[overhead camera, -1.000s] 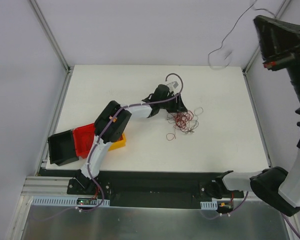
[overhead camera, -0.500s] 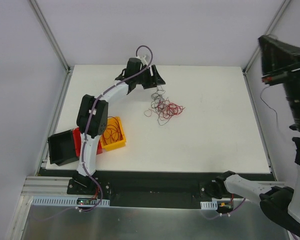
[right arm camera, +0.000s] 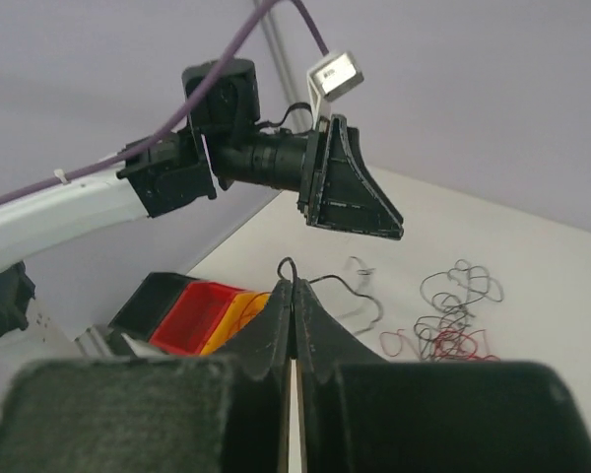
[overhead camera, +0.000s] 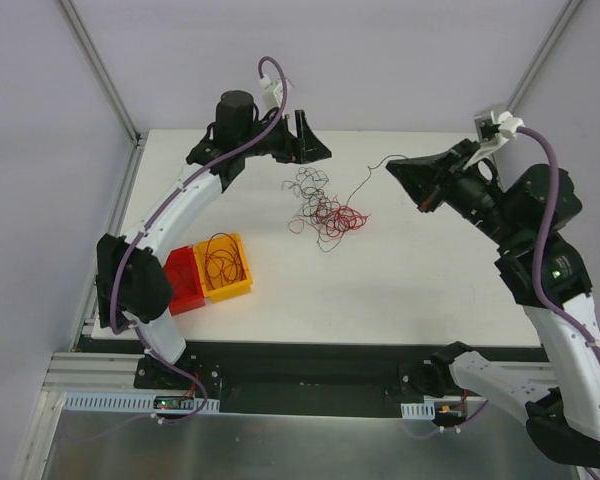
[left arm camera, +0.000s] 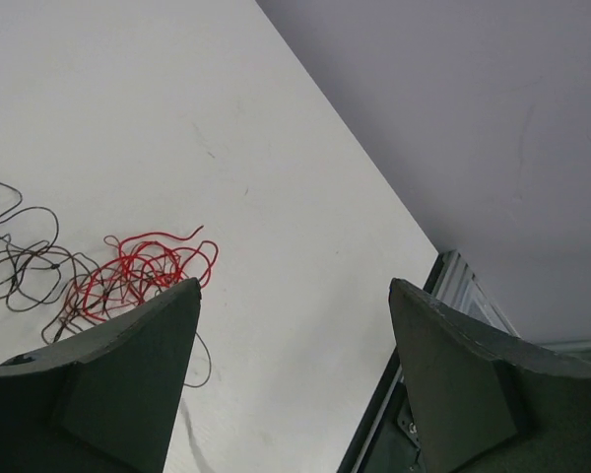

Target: Untangle the cables

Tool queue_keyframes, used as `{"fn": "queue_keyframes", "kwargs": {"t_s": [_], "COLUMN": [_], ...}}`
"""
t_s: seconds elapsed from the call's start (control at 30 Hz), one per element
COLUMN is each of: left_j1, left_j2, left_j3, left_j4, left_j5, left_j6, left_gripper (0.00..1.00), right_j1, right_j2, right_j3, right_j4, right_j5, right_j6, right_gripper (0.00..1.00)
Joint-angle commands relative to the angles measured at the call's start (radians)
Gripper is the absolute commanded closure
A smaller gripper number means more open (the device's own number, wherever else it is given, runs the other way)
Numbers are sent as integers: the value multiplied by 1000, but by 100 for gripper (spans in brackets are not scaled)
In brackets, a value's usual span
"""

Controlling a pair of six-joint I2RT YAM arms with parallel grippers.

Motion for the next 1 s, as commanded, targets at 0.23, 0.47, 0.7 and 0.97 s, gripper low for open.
{"fn": "queue_keyframes", "kwargs": {"t_s": [0.23, 0.47, 0.7, 0.97], "left_j1": [11, 11, -4, -173], "left_j2": [-225, -320, -392, -423], "left_j3": [-139, -263, -346, -506], "left_j4": [-112, -112, -111, -112], "left_j5": [-65, -73, -30, -87], "left_j6": [86, 98, 80, 152], "left_gripper": [19, 19, 20, 23], "right_j1": [36, 42, 48, 47], "right_j2": [50, 7, -72, -195], "right_j3": [-335, -520, -631, -904], "right_j4": [317, 334, 282, 149], "right_j5": [-206, -163, -165, 22], "right_j6": [185, 198, 233, 331], "right_gripper": [100, 100, 100, 100]}}
